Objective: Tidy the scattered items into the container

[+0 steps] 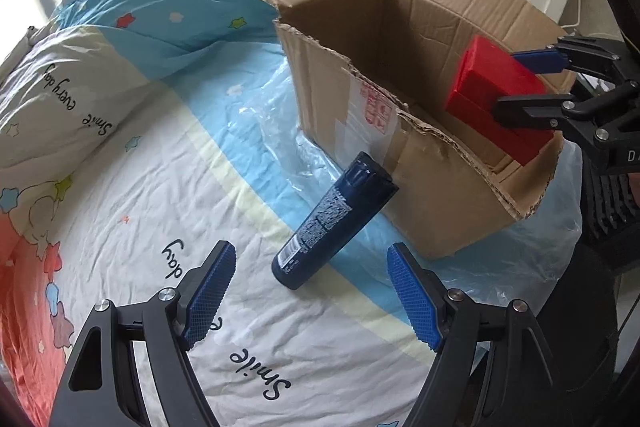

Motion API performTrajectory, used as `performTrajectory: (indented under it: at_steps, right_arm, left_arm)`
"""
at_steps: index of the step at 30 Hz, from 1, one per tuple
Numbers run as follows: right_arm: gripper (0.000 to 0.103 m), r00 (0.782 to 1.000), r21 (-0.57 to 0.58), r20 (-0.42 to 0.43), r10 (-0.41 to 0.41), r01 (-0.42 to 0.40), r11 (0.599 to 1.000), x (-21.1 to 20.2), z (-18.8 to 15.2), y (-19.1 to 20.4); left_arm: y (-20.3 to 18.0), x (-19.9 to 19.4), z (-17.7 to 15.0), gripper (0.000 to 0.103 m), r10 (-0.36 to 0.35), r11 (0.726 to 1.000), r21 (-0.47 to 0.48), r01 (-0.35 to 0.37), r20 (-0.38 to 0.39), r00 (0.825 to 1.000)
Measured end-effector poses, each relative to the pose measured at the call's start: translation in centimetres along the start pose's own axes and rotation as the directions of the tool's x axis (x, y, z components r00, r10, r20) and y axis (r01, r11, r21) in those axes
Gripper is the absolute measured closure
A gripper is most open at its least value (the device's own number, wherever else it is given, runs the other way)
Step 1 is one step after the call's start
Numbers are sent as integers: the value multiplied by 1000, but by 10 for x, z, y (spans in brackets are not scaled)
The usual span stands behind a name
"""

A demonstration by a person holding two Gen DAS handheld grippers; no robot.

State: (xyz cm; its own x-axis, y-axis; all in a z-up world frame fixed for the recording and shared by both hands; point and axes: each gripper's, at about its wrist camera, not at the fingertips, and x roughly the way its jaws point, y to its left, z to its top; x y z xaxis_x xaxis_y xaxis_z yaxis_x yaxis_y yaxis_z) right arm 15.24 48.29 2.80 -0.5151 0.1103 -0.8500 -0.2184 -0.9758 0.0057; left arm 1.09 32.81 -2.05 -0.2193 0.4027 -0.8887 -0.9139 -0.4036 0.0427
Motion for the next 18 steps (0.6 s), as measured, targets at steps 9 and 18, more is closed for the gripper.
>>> performTrajectory:
  at_steps: [9, 18]
  right_arm:
    - [39, 999, 7, -42, -12, 13, 1000, 17, -1, -7]
    - [39, 997, -4, -72, -19, 18, 1000, 26, 3, -11]
  left_arm:
    - [-23, 42, -8, 22, -41, 988, 147, 43, -20, 999]
    - [-24, 66, 9, 56, -50, 993, 110, 49, 1, 999]
